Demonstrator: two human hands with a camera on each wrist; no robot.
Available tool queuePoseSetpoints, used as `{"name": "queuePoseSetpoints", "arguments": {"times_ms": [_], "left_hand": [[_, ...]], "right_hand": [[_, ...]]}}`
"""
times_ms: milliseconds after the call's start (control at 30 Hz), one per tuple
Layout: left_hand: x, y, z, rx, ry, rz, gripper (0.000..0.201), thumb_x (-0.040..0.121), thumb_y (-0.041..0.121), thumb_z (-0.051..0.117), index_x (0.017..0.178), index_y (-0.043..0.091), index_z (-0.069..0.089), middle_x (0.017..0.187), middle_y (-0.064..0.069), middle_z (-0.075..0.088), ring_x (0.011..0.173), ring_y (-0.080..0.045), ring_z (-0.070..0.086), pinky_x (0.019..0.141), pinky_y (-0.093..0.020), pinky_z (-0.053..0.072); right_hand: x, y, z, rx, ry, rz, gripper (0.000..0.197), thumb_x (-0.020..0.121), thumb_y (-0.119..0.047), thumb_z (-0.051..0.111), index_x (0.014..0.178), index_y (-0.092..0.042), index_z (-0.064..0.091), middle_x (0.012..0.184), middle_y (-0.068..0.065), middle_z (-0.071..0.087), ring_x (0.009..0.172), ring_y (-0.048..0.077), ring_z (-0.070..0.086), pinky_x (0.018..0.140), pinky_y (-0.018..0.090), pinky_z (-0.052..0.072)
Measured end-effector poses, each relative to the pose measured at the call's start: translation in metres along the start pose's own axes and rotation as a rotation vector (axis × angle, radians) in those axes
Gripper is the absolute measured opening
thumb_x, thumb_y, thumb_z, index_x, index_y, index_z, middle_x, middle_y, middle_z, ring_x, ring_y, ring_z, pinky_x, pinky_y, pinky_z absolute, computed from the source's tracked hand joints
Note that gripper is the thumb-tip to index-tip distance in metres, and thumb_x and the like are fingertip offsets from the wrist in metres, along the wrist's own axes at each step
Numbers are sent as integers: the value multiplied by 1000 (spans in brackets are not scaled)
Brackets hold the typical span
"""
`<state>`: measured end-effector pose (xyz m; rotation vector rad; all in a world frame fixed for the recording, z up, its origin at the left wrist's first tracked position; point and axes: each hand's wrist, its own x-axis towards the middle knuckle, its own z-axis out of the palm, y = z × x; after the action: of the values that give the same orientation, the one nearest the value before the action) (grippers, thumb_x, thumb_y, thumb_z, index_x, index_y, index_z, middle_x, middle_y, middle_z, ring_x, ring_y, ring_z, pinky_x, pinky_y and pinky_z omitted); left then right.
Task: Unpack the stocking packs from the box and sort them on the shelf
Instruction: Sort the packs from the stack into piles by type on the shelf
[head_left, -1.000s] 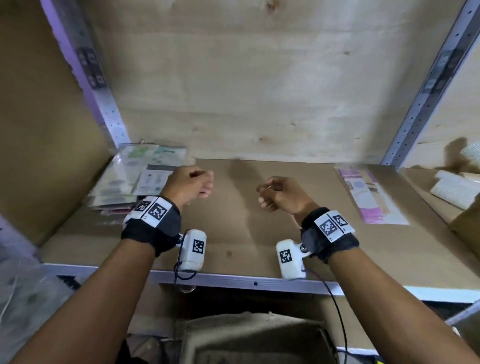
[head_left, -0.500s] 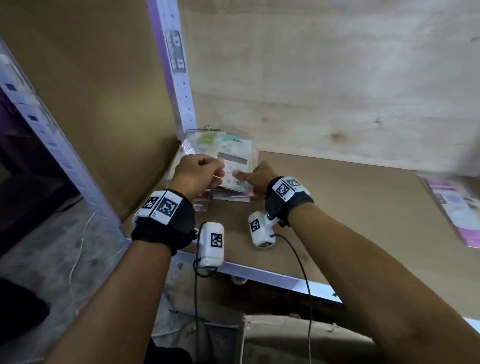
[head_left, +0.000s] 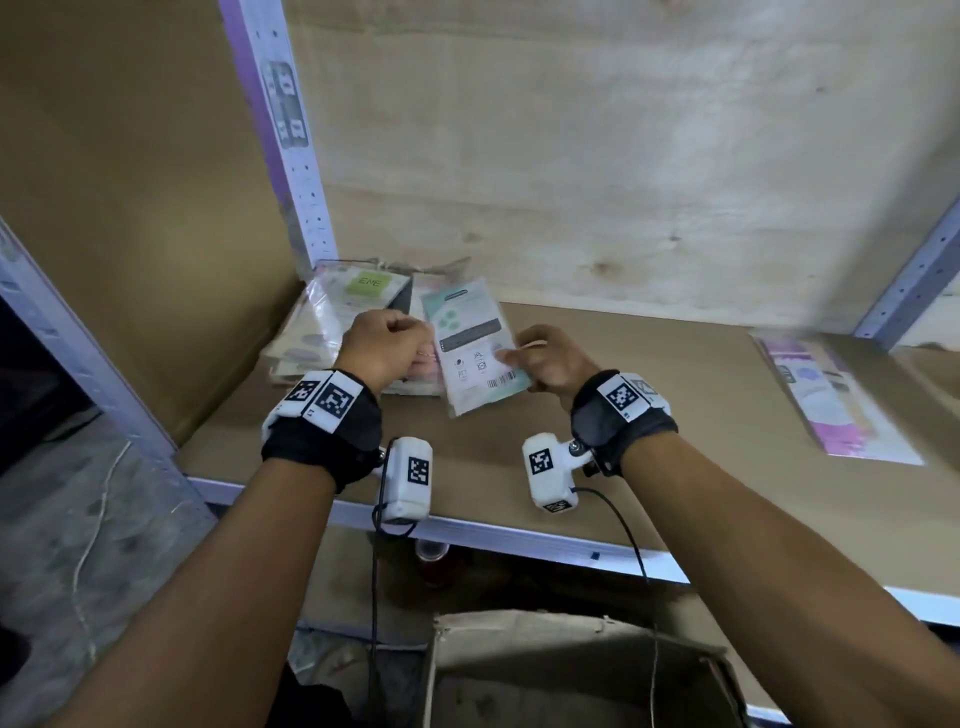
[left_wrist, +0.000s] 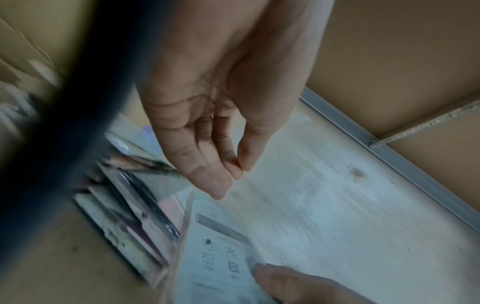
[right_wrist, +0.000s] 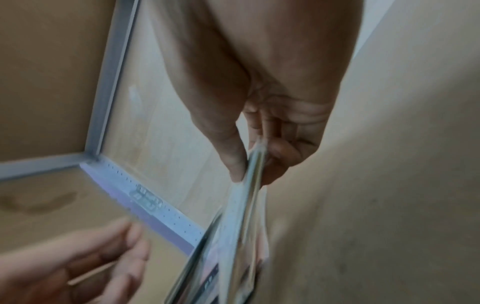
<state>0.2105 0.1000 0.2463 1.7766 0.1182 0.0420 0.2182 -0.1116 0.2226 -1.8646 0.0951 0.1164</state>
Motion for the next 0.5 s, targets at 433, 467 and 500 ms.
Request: {"name": "queuePoseSetpoints", "arguments": {"times_ms": [433,467,500], "left_hand": [[-30,35,111,-476,-489,-254,76,71,47,79,127,4,52,124,-28,60,107,-38,69,87,-45,60],[-30,36,116,-510,-489,-280,80,70,47,79,129,3,49,125,-29,58,109,-39,68,86,-46,60],[-30,37,123,-536,-484,-299,80,71,47,80,130,2,48,125,-29,57,111,-39,67,85,-47,60]], "right_hand": [[-92,16,-112,-71,120,-359,21,79,3,75,97,-4,66,90,6,66,76,12,60,71,21,50],[-94,16,-117,-141,99,-383,21,78,3,75,96,-3,67,93,9,67,80,17,62,77,26,51],[-97,17,-122,-193,86,-397,22,77,2,76,97,-3,68,97,10,69,85,23,63,82,31,51]]}}
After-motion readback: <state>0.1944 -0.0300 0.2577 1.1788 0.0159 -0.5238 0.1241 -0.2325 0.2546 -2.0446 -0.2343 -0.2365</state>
